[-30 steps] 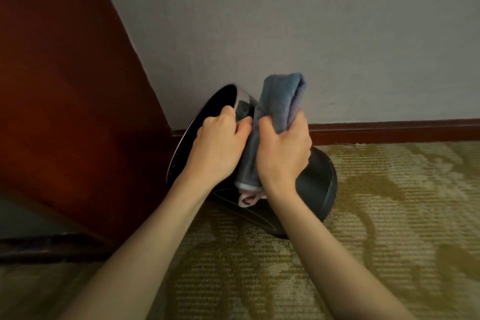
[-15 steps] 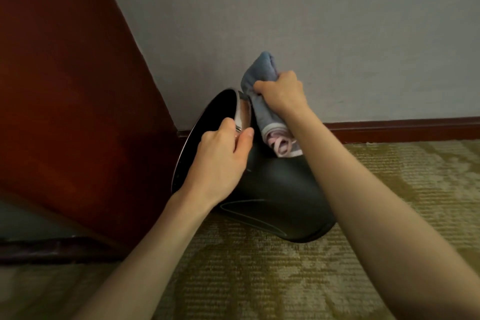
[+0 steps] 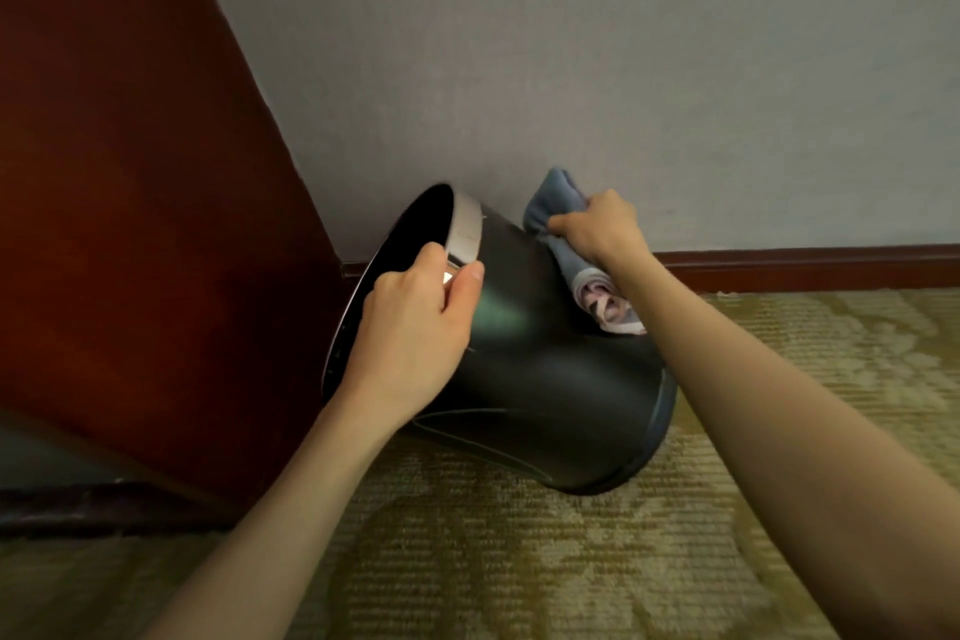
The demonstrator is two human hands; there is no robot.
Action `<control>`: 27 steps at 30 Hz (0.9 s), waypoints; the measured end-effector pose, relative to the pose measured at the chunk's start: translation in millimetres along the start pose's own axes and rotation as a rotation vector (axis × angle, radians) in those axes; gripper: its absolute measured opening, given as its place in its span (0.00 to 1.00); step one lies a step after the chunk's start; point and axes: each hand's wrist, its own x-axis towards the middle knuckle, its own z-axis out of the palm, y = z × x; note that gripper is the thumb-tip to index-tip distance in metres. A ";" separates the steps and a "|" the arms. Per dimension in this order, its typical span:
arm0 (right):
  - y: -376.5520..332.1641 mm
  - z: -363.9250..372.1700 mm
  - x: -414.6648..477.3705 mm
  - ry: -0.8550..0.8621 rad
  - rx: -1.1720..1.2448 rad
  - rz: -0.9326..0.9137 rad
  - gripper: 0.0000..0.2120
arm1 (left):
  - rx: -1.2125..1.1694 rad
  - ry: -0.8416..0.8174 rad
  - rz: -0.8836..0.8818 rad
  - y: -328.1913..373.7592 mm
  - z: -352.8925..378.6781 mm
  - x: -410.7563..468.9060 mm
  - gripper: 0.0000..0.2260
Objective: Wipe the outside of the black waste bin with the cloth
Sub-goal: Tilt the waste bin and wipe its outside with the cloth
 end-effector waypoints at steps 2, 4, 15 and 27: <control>28.0 -4.4 -4.1 0.017 -0.027 0.054 0.24 | -0.025 -0.005 -0.016 -4.1 -2.5 -1.2 0.16; 51.5 -9.2 -9.0 0.055 -0.061 0.117 0.23 | -0.033 0.001 -0.028 -7.1 -4.6 -2.0 0.15; 59.1 -12.4 -48.5 0.292 0.033 0.189 0.19 | -0.112 -0.032 -0.079 10.1 4.0 2.7 0.18; -50.1 27.4 -143.9 0.512 0.456 -0.077 0.13 | -0.170 0.074 -0.159 13.2 8.1 23.9 0.15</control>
